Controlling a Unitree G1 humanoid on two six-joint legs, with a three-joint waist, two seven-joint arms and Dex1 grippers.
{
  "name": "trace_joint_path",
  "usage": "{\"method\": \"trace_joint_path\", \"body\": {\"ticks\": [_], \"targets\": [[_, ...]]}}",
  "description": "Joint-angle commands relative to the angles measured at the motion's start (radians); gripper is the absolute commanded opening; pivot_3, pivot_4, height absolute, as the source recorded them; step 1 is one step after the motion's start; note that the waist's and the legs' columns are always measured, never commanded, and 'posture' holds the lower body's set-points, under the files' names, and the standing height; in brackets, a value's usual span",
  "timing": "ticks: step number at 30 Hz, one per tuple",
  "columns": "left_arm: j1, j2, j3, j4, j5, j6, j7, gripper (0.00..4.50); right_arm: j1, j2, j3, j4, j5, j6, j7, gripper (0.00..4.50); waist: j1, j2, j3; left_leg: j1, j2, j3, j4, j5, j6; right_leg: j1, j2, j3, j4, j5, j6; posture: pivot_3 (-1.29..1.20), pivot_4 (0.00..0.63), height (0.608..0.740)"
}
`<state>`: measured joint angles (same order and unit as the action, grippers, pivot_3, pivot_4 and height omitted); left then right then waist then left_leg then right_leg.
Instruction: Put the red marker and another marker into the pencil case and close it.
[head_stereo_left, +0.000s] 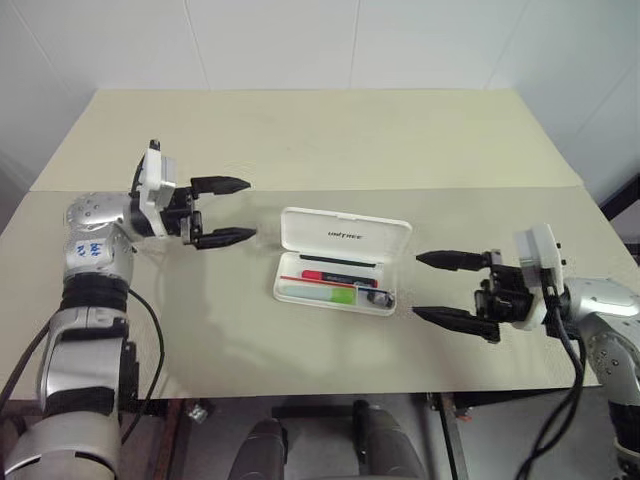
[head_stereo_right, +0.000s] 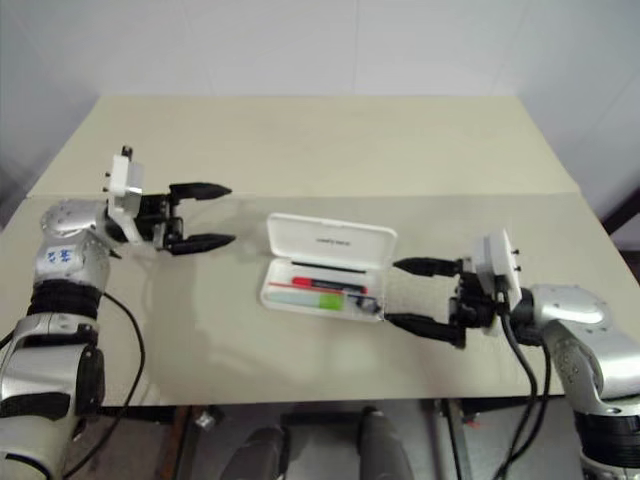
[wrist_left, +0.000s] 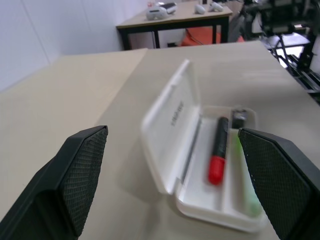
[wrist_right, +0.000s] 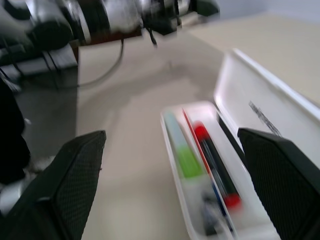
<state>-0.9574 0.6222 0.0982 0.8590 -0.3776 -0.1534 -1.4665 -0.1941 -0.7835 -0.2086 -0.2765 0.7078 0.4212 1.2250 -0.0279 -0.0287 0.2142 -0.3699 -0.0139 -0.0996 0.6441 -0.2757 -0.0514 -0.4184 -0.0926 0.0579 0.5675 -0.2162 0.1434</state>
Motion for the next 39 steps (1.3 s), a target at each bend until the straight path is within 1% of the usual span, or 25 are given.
{"method": "trace_joint_path", "body": {"ticks": [1,2,4,6,14,15,20,24,27,30,35,39], "targets": [[-0.124,-0.027,0.005,0.162,0.059,-0.087,0.031,4.50,-0.016,-0.027,-0.058,0.020,-0.001,-0.050,0.027,4.47,0.001,0.000,0.000,0.000,0.000,0.000,0.000,0.000,0.000,0.000,0.000,0.000,0.000,0.001,0.002,0.00,0.150,0.740],[-0.153,-0.037,0.008,0.203,0.068,-0.111,0.021,4.10,-0.013,-0.030,-0.064,0.024,0.000,-0.055,0.029,4.50,0.000,0.000,0.000,0.000,0.000,0.000,0.000,0.000,0.000,0.000,0.000,0.000,0.000,0.002,0.004,0.00,0.150,0.740],[-0.210,-0.059,0.003,0.279,0.101,-0.144,0.027,3.64,0.008,-0.037,-0.085,0.024,0.003,-0.066,0.040,4.50,0.002,0.000,0.000,0.000,0.000,0.000,0.000,0.000,0.000,0.000,0.000,0.000,0.000,0.002,0.004,0.00,0.150,0.740],[-0.242,-0.072,0.002,0.328,0.130,-0.169,0.050,2.97,0.026,-0.040,-0.098,0.020,0.005,-0.076,0.045,4.50,0.002,0.000,0.000,-0.001,0.000,0.000,0.000,-0.001,0.001,0.000,0.000,0.000,-0.001,0.002,0.004,0.00,0.150,0.740],[-0.293,-0.099,-0.019,0.419,0.244,-0.178,0.122,0.23,0.105,-0.028,-0.142,-0.044,0.011,-0.096,0.003,4.50,0.002,0.000,0.000,-0.001,0.000,0.000,0.000,-0.002,0.002,0.000,0.000,0.000,-0.001,0.003,0.006,0.00,0.150,0.740],[-0.298,-0.101,-0.020,0.426,0.256,-0.175,0.139,0.02,0.115,-0.027,-0.148,-0.051,0.013,-0.097,-0.001,4.50,0.002,0.000,0.000,-0.001,0.000,0.000,0.000,-0.002,0.001,0.000,0.000,0.000,-0.001,0.003,0.006,0.00,0.150,0.740],[-0.307,-0.111,-0.081,0.458,0.378,-0.189,0.272,0.02,0.134,-0.025,-0.167,-0.060,0.017,-0.102,-0.018,4.50,0.003,0.000,0.000,-0.001,-0.001,0.000,0.000,-0.002,0.001,0.000,-0.001,0.001,-0.001,0.003,0.007,0.00,0.150,0.740],[-0.305,-0.135,-0.106,0.474,0.428,-0.182,0.278,0.02,0.138,-0.032,-0.173,-0.054,0.018,-0.107,-0.020,4.50,0.003,0.000,0.000,-0.001,-0.001,0.000,0.000,-0.002,0.001,0.000,0.000,0.001,-0.001,0.003,0.007,0.00,0.150,0.740],[-0.310,-0.162,-0.098,0.479,0.432,-0.169,0.228,0.02,0.141,-0.037,-0.178,-0.053,0.019,-0.108,-0.019,4.50,0.003,-0.001,0.001,-0.002,-0.001,0.000,0.000,-0.002,0.001,0.000,0.000,0.001,-0.002,0.003,0.007,0.00,0.150,0.740],[-0.323,-0.177,-0.092,0.475,0.420,-0.171,0.101,0.02,0.145,-0.040,-0.189,-0.056,0.022,-0.106,-0.018,4.50,0.002,-0.001,0.000,-0.002,-0.001,0.000,0.000,-0.002,0.001,0.000,-0.001,0.001,-0.002,0.003,0.007,0.00,0.150,0.740],[-0.328,-0.160,-0.091,0.467,0.417,-0.174,-0.069,0.02,0.151,-0.045,-0.205,-0.053,0.028,-0.105,-0.010,4.50,0.001,-0.001,0.001,-0.001,-0.001,0.001,0.000,-0.003,0.002,0.000,0.000,0.001,-0.002,0.003,0.007,0.00,0.150,0.740],[-0.324,-0.150,-0.112,0.460,0.424,-0.195,-0.142,0.02,0.149,-0.057,-0.211,-0.035,0.042,-0.099,0.018,4.50,0.002,-0.001,0.001,-0.001,-0.001,0.000,0.001,-0.003,0.002,0.000,-0.001,0.001,-0.001,0.003,0.007,0.00,0.150,0.740]]}}
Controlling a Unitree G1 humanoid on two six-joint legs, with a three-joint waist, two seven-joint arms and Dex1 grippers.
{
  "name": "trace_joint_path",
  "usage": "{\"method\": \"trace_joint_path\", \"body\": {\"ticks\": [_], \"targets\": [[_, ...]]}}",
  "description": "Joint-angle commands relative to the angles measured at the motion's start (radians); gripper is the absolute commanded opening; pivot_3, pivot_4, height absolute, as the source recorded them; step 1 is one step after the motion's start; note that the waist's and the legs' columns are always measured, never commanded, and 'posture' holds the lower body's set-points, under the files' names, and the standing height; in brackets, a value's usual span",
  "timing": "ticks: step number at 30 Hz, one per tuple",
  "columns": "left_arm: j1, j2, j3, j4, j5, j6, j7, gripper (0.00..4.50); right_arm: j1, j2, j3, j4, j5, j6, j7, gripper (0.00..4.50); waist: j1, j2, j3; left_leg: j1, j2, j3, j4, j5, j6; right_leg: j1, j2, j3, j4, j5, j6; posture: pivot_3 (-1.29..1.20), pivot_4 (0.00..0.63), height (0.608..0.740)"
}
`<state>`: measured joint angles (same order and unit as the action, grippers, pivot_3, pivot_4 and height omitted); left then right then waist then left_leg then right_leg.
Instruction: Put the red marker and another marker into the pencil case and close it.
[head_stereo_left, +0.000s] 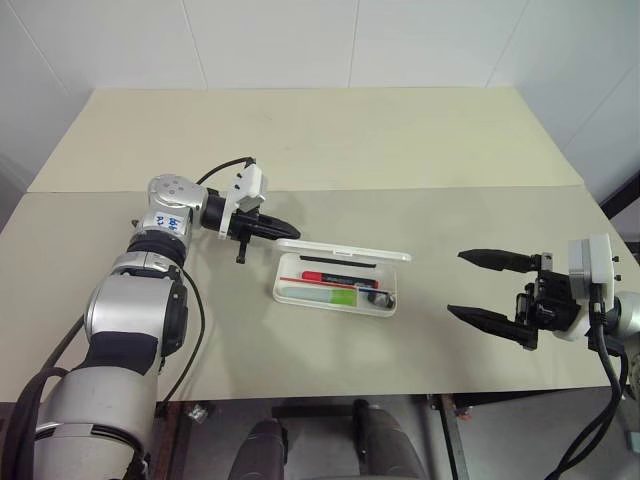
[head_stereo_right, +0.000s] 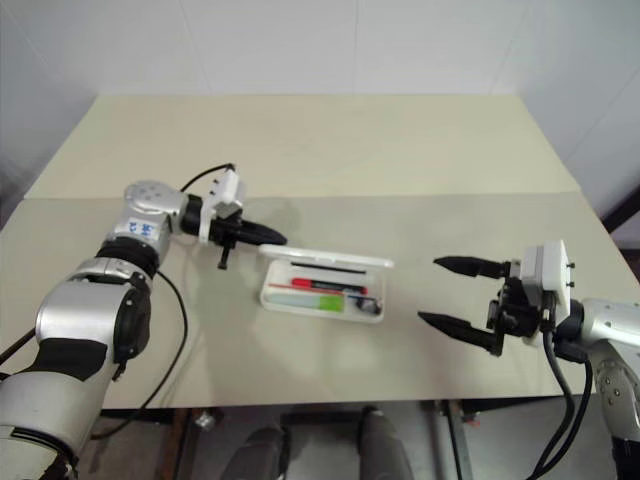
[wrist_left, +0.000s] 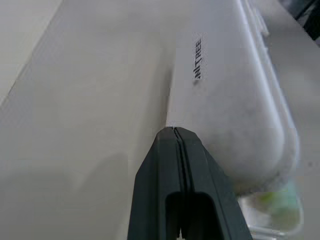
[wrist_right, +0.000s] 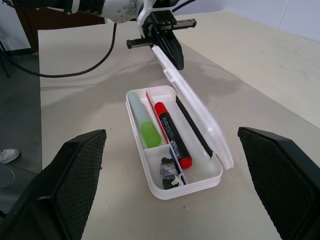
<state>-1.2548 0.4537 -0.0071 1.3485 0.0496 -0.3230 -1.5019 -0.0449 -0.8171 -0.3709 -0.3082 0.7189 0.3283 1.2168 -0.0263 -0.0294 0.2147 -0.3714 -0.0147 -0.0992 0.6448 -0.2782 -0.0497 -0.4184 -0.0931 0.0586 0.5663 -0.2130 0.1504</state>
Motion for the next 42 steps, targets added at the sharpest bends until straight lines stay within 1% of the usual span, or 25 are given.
{"method": "trace_joint_path", "body": {"ticks": [1,5,11,16,23,25,30,36,38,42], "targets": [[-0.025,0.021,-0.019,-0.032,0.002,-0.037,-0.112,0.02,-0.005,-0.028,-0.050,0.008,0.036,-0.007,0.040,4.50,0.000,0.000,0.000,0.000,0.000,0.000,0.000,0.000,0.000,0.000,0.000,0.000,0.000,0.000,0.000,0.00,0.150,0.740],[-0.020,0.025,-0.055,-0.035,0.022,-0.091,-0.113,0.02,-0.036,-0.049,-0.057,0.075,0.044,-0.024,0.097,4.50,0.000,0.000,0.000,0.000,0.000,0.000,0.001,0.000,0.000,0.000,0.000,0.000,0.000,0.000,0.000,0.00,0.150,0.740],[-0.005,0.003,-0.098,-0.041,0.067,-0.204,-0.109,0.02,-0.151,-0.073,-0.080,0.236,0.074,-0.052,0.215,4.50,0.000,0.000,0.000,0.000,0.000,0.000,0.000,0.000,0.000,0.000,0.000,0.000,0.000,0.000,0.000,0.00,0.150,0.740],[-0.001,-0.024,-0.128,-0.042,0.087,-0.276,-0.102,0.02,-0.205,-0.097,-0.072,0.325,0.061,-0.065,0.269,4.50,0.001,0.000,0.000,0.000,0.000,0.000,0.000,0.000,0.000,0.000,0.000,0.000,0.000,0.000,0.000,0.00,0.150,0.740],[-0.009,-0.053,-0.183,-0.042,0.119,-0.375,-0.111,0.02,-0.220,-0.102,-0.061,0.352,0.042,-0.077,0.284,4.50,0.000,0.000,0.000,0.000,-0.001,0.000,0.000,0.000,0.000,0.000,0.000,0.000,0.000,0.000,0.001,0.00,0.150,0.740],[-0.015,-0.061,-0.206,-0.040,0.140,-0.408,-0.089,0.02,-0.215,-0.099,-0.061,0.349,0.037,-0.078,0.281,4.50,0.000,0.000,0.000,0.000,-0.001,0.000,0.001,0.000,0.000,0.000,0.000,0.000,0.000,0.000,0.001,0.00,0.150,0.740],[-0.030,-0.065,-0.295,-0.035,0.244,-0.512,0.013,0.02,-0.204,-0.085,-0.053,0.335,0.028,-0.079,0.267,4.50,0.000,0.000,0.000,0.001,-0.001,0.000,0.001,0.000,0.000,0.001,0.000,0.001,0.001,0.000,0.001,0.00,0.150,0.740],[-0.041,-0.077,-0.359,-0.028,0.322,-0.575,0.118,0.02,-0.210,-0.077,-0.041,0.330,0.027,-0.079,0.256,4.50,0.000,0.001,-0.001,0.004,-0.001,0.000,0.002,0.000,0.000,0.006,0.000,0.001,-0.002,0.000,0.001,0.00,0.150,0.740],[-0.039,-0.086,-0.361,-0.025,0.322,-0.582,0.135,0.02,-0.221,-0.076,-0.033,0.333,0.026,-0.078,0.253,4.50,-0.001,0.002,-0.001,0.004,-0.001,0.000,0.003,0.000,0.001,0.008,0.000,0.001,-0.003,0.000,0.002,0.00,0.150,0.740],[-0.034,-0.100,-0.321,-0.022,0.275,-0.562,0.136,0.02,-0.236,-0.076,-0.023,0.336,0.024,-0.076,0.251,4.50,-0.001,0.002,-0.001,0.004,-0.001,0.000,0.004,0.001,0.003,0.010,-0.001,0.001,-0.009,0.002,-0.001,0.00,0.150,0.740]]}}
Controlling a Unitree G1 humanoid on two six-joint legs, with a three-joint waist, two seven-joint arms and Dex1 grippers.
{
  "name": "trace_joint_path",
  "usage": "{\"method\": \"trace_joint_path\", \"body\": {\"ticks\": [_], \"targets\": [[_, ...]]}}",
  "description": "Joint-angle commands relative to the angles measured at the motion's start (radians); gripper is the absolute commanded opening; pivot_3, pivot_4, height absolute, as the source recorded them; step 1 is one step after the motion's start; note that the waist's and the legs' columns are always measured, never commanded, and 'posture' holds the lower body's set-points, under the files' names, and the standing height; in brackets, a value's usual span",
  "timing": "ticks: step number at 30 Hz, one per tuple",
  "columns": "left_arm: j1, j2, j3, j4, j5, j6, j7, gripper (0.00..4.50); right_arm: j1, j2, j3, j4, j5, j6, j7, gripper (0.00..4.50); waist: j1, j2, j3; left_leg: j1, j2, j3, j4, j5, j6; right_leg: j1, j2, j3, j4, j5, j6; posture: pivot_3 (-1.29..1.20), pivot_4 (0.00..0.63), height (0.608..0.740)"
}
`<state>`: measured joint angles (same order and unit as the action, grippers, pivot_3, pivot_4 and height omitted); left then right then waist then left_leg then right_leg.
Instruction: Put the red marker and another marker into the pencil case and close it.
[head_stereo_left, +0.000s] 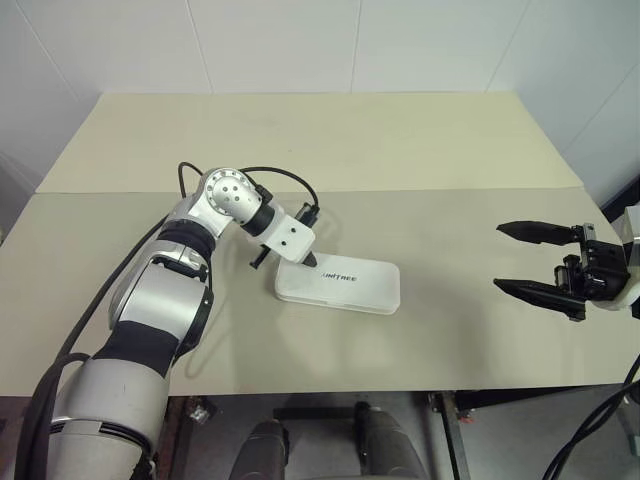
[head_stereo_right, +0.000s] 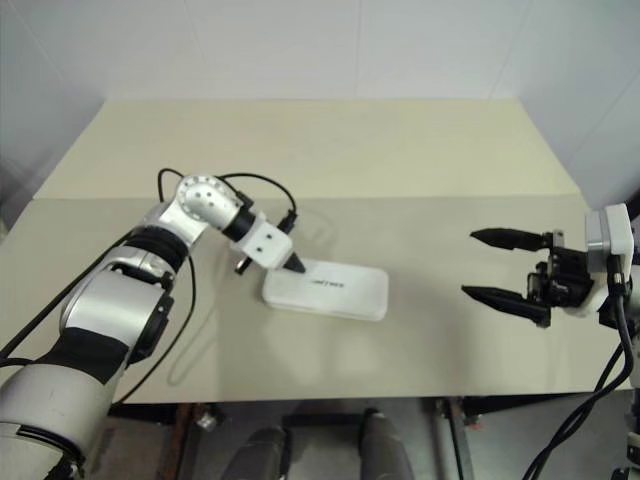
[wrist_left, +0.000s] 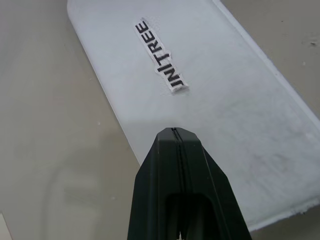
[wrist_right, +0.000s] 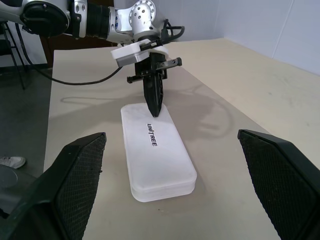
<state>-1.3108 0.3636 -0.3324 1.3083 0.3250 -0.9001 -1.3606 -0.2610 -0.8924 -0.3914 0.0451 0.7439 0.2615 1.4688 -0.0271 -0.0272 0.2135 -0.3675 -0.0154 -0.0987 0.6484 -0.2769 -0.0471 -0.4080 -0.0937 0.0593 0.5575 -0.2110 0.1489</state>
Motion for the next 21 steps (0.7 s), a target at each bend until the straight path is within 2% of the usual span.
{"method": "trace_joint_path", "body": {"ticks": [1,5,13,16,17,21], "targets": [[0.024,-0.014,0.029,0.018,-0.027,0.034,-0.008,0.02,-0.021,-0.001,-0.001,-0.014,-0.002,-0.010,0.001,4.50,0.000,0.000,0.000,0.000,0.000,0.000,0.000,0.000,0.000,0.000,0.000,0.000,0.000,0.000,0.000,0.00,0.150,0.740],[0.034,-0.021,0.162,0.014,-0.157,0.164,-0.031,0.02,-0.025,-0.003,0.010,-0.009,-0.005,-0.009,0.008,4.50,0.000,0.000,0.000,-0.002,0.000,0.000,-0.001,0.000,0.000,-0.003,0.000,0.000,0.001,0.002,0.005,0.00,0.150,0.740],[0.068,0.021,0.341,-0.012,-0.303,0.350,-0.027,0.02,-0.034,-0.005,0.028,-0.001,-0.007,-0.004,0.022,4.50,0.000,0.001,0.001,-0.004,0.000,0.000,-0.003,-0.001,-0.001,-0.008,0.000,0.000,0.009,0.001,0.005,0.00,0.150,0.740],[0.101,0.051,0.448,-0.061,-0.457,0.488,-0.203,0.61,-0.031,-0.011,0.032,-0.007,-0.004,0.013,0.023,4.50,0.000,0.001,0.001,-0.004,0.000,0.000,-0.002,-0.001,-0.001,-0.007,-0.001,0.000,0.009,0.001,0.005,0.00,0.150,0.740],[0.117,0.060,0.465,-0.083,-0.484,0.500,-0.238,0.93,-0.030,-0.015,0.031,-0.003,-0.003,0.016,0.027,4.50,0.000,0.001,0.001,-0.004,0.000,0.000,-0.002,-0.001,-0.001,-0.007,0.000,0.000,0.009,0.001,0.005,0.00,0.150,0.740],[0.221,0.129,0.414,-0.217,-0.594,0.576,-0.254,2.23,-0.029,-0.034,0.024,0.015,-0.006,0.028,0.048,4.50,-0.004,0.001,0.001,-0.003,0.000,0.000,-0.003,-0.001,-0.001,-0.008,0.000,0.000,0.011,0.001,0.004,0.00,0.150,0.740]]}}
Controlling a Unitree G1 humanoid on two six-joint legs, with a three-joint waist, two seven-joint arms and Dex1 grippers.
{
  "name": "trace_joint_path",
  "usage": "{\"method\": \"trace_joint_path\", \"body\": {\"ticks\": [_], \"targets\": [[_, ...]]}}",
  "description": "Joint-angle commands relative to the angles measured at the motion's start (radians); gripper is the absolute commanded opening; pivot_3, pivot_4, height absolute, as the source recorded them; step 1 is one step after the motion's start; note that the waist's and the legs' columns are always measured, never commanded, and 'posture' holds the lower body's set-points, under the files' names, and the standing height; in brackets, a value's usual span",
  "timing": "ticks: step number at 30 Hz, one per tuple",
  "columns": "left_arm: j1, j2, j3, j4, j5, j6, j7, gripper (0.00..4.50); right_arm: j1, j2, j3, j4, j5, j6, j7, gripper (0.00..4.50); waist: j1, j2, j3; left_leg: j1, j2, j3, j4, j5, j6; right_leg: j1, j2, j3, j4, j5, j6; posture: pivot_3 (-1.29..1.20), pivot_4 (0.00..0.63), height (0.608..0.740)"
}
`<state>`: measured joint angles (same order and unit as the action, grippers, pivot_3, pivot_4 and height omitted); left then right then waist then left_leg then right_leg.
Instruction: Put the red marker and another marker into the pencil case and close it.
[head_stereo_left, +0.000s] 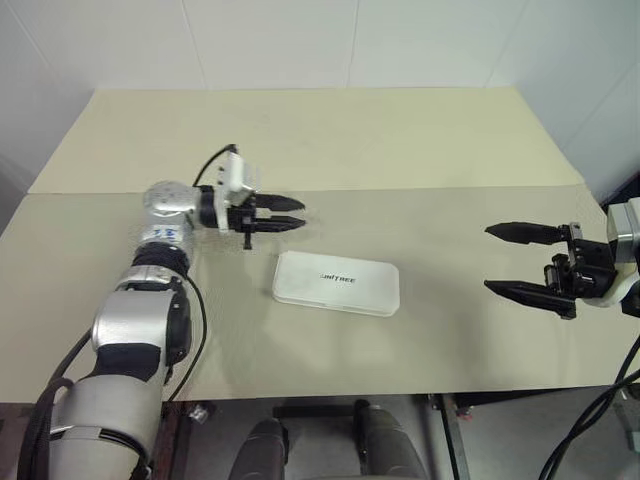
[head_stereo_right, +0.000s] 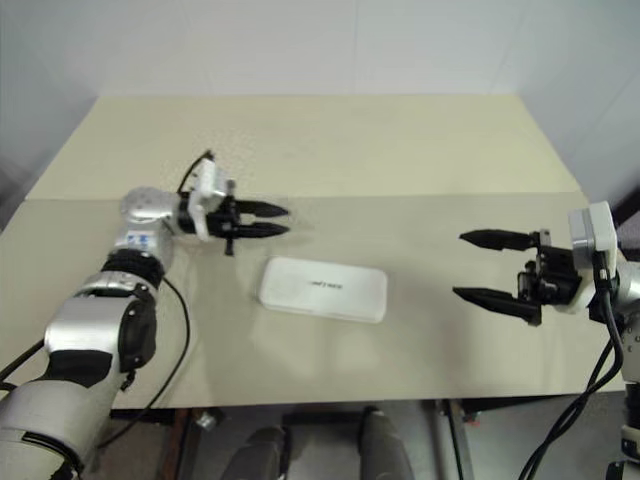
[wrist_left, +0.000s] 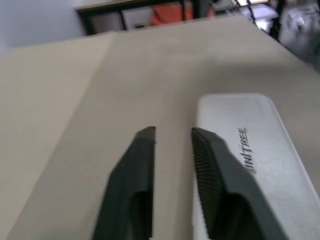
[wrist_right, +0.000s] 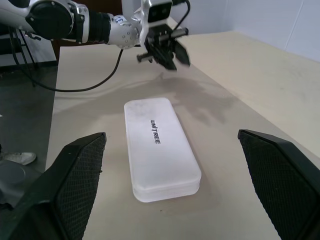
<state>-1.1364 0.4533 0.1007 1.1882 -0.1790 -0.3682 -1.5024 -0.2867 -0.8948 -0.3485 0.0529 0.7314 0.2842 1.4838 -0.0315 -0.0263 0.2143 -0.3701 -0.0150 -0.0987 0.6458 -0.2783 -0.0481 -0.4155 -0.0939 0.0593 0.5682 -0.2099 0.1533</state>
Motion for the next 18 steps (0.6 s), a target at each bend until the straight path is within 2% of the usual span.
{"method": "trace_joint_path", "body": {"ticks": [1,6,7,14,18], "targets": [[0.072,0.059,-0.025,-0.128,-0.115,0.055,-0.112,2.57,-0.005,-0.035,-0.020,0.012,0.006,0.009,0.036,4.50,0.001,0.000,0.000,0.000,0.000,0.000,0.000,0.000,0.000,0.000,0.000,0.000,0.000,0.000,0.000,0.00,0.150,0.740],[0.155,0.147,-0.090,-0.263,-0.246,0.171,-0.112,4.27,-0.034,-0.038,0.001,0.019,-0.003,0.022,0.021,4.50,0.003,0.000,0.000,0.000,0.000,0.000,0.002,0.000,0.000,0.000,0.000,0.000,0.000,0.000,-0.001,0.00,0.150,0.740],[0.165,0.161,-0.103,-0.277,-0.266,0.186,-0.112,4.48,-0.039,-0.033,0.007,0.014,-0.002,0.025,0.016,4.50,0.003,0.000,0.000,0.000,0.000,0.000,0.002,0.000,0.000,0.000,0.000,0.000,-0.001,0.000,-0.001,0.00,0.150,0.740],[0.254,0.248,-0.158,-0.429,-0.374,0.299,-0.112,4.48,0.007,0.002,0.008,-0.039,0.016,0.039,-0.011,4.50,0.004,0.000,0.000,0.001,0.000,0.000,0.001,0.000,0.000,0.000,0.000,0.000,0.000,-0.001,-0.002,0.00,0.150,0.740],[0.257,0.238,-0.152,-0.473,-0.390,0.308,-0.112,4.48,0.009,0.025,0.018,-0.064,0.014,0.048,-0.036,4.50,0.004,0.000,0.000,0.001,0.000,0.000,0.001,0.000,0.000,0.000,0.000,0.000,-0.001,-0.001,-0.002,0.00,0.150,0.740]]}}
